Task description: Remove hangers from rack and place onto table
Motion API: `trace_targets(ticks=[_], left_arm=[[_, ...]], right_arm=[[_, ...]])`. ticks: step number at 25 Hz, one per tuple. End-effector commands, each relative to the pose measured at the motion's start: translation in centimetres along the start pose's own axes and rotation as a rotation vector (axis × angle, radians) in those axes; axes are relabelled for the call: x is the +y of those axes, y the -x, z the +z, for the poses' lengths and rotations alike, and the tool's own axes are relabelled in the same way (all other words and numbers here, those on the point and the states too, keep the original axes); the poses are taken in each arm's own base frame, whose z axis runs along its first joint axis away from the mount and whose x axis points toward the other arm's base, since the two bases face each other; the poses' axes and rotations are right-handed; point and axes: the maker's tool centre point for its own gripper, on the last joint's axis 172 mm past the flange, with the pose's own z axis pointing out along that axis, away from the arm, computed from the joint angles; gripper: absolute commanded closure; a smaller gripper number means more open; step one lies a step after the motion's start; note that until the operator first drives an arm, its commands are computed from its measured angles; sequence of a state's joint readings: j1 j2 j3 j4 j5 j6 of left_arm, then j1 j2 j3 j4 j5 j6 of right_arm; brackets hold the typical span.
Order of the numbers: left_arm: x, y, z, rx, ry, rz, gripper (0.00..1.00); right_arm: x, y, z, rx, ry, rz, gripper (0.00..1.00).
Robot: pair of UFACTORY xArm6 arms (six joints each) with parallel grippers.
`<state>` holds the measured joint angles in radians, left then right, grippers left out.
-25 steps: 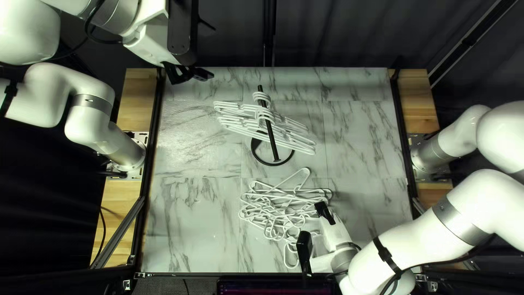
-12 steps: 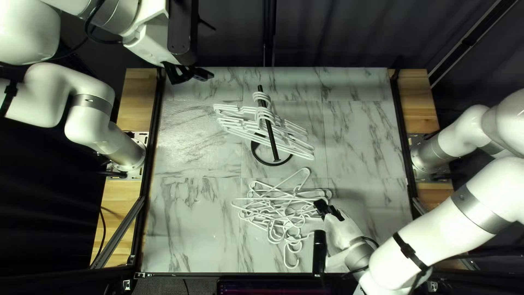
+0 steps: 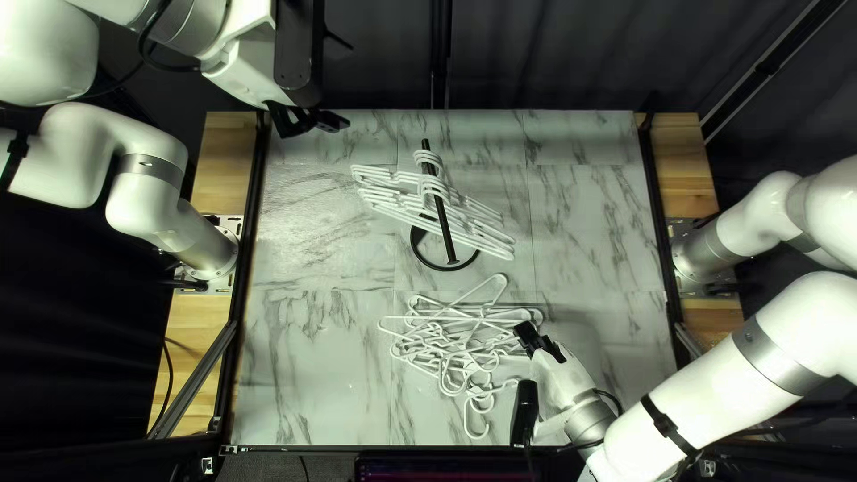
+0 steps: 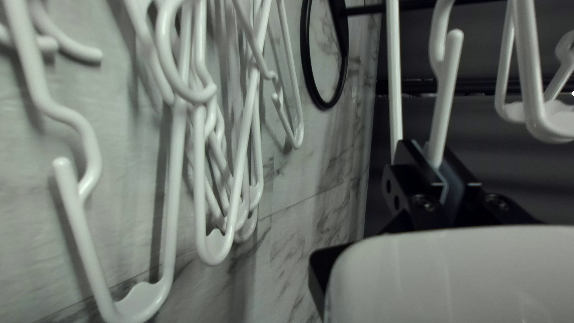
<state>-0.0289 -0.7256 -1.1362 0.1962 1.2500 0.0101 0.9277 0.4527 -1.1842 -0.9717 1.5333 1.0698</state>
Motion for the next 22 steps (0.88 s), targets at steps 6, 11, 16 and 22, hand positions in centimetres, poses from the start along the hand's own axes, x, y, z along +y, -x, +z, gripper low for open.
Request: trace_targets(ticks=[6, 11, 16, 22], left_arm=[[0.0, 0.0, 0.0, 0.0, 0.0, 0.0, 0.0], [0.0, 0.0, 0.0, 0.0, 0.0, 0.0, 0.0], [0.0, 0.0, 0.0, 0.0, 0.0, 0.0, 0.0], [0.0, 0.0, 0.0, 0.0, 0.0, 0.0, 0.0]], right_arm=[[-0.2, -0.2, 0.5, -0.032, -0.02, -0.027, 1.0], [0.2, -0.8, 0.1, -0.069, 0.083, -0.023, 1.0], [-0.4, 0.0, -0.1, -0.059, 0.143, -0.022, 1.0], [-2.1, 0.8, 0.3, -0.042, 0.148, -0.03, 1.0]])
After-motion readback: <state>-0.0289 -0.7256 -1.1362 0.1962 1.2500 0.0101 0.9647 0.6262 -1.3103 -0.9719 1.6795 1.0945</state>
